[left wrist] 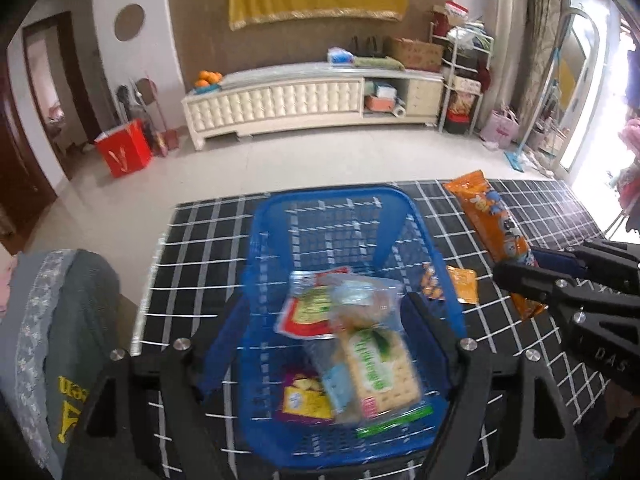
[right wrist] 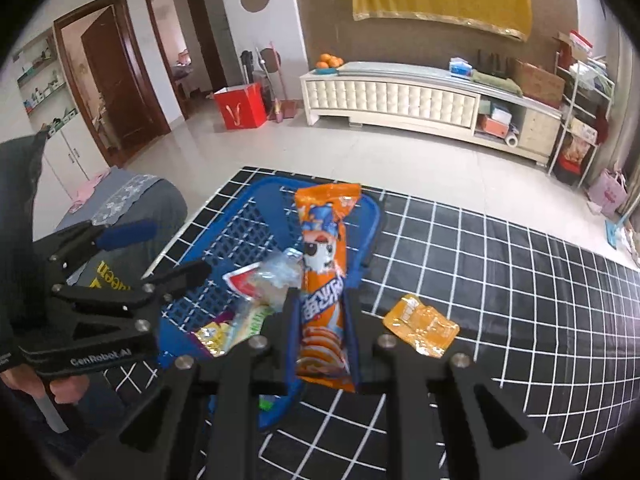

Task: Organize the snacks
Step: 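Lower the orange wafer stick into the basket with the right tool, then open the right tool to release the wafer stick and withdraw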

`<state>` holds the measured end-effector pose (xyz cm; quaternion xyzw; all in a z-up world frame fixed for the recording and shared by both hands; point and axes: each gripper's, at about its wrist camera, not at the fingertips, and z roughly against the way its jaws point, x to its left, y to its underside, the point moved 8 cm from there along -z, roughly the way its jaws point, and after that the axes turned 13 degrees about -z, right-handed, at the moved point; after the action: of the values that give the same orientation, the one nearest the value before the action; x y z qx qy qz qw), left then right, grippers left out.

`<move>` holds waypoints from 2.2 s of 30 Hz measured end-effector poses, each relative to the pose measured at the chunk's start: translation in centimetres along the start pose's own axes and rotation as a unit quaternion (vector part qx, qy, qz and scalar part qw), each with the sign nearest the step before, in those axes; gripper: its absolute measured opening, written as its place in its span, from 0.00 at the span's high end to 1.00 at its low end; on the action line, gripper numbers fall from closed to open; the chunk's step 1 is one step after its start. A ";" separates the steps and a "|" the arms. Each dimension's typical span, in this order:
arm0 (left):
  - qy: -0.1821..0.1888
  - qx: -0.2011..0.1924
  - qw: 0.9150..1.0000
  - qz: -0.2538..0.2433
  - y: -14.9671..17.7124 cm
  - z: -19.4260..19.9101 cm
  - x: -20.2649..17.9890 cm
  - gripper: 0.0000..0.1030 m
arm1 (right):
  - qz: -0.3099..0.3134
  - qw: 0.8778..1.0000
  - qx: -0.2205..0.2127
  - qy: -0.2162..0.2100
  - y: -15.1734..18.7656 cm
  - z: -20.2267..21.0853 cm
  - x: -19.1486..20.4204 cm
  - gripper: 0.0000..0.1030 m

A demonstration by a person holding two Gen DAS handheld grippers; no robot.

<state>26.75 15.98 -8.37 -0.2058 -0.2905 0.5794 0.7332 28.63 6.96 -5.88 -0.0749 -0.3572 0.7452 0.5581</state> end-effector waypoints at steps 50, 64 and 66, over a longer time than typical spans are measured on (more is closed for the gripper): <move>-0.044 0.025 0.995 0.088 10.6 2.1 7.6 0.00 | 0.060 0.984 0.159 -0.051 5.6 -8.3 8.5 0.31; -0.030 -0.001 0.999 0.040 7.2 5.0 0.9 0.00 | 0.064 0.995 0.076 -0.021 3.8 -1.2 3.2 0.15; -0.028 -0.005 0.999 0.034 6.6 5.3 -0.2 0.00 | 0.060 0.996 0.066 -0.016 3.6 0.0 1.7 0.13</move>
<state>18.36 17.21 -8.67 -0.2030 -0.3071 0.6080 0.7034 25.21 8.03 -7.59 -0.0477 -0.3111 0.8001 0.5107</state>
